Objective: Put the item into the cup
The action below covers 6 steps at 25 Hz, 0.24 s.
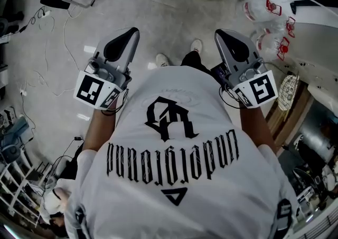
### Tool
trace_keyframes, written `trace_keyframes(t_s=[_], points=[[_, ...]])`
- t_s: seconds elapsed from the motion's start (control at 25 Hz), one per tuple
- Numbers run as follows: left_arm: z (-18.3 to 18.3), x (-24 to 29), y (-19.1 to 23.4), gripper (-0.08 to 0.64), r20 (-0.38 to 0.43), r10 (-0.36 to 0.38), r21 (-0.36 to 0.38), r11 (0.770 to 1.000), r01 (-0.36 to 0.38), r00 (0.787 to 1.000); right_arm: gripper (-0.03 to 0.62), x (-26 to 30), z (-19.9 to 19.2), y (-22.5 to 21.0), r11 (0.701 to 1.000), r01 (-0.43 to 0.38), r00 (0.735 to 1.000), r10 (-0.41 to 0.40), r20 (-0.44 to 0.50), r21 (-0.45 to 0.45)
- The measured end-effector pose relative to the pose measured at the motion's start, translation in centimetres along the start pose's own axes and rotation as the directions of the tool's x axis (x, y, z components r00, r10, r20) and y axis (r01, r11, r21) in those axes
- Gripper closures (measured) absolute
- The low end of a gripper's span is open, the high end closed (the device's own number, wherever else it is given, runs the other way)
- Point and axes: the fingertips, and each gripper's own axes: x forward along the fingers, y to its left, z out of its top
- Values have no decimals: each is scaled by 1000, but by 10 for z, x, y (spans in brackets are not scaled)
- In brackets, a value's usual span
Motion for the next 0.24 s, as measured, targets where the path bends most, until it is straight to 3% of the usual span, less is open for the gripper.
trace_keyframes(t_s=[0.24], points=[[0,6,0,545,4,-17,-6,1000,17,1000,577,-2,5,-3,1000,12,1000,-12,5,-10]])
